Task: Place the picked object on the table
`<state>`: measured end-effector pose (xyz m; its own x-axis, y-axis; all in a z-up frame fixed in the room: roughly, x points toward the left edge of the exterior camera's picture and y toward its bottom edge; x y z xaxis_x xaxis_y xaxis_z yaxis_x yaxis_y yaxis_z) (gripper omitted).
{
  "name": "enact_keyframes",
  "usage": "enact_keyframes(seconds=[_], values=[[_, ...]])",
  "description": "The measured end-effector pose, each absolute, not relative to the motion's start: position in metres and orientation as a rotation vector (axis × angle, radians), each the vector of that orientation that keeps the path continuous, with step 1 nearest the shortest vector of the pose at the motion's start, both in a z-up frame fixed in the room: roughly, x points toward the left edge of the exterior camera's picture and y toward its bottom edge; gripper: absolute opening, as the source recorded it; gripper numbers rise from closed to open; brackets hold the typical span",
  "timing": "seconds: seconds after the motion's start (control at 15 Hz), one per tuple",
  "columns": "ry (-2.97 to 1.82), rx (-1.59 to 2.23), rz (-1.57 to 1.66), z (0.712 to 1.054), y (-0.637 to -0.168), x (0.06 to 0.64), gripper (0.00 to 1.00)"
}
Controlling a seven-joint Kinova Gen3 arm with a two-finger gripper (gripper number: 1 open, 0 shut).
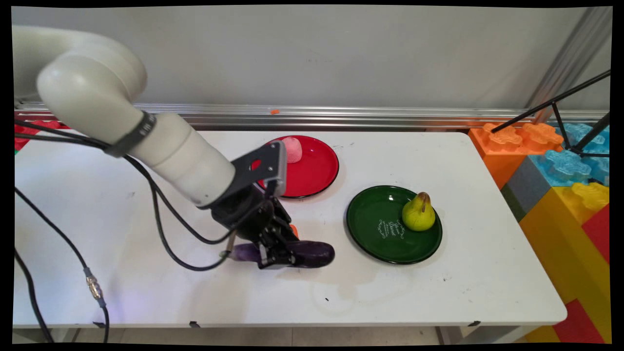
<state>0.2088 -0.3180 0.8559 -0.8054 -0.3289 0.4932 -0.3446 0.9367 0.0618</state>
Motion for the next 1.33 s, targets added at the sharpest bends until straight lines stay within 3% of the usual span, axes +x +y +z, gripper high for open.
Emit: enact_keyframes(seconds=[1.33], values=[[-2.550, 0.490, 0.010, 0.782, -0.331, 0.189, 0.00]])
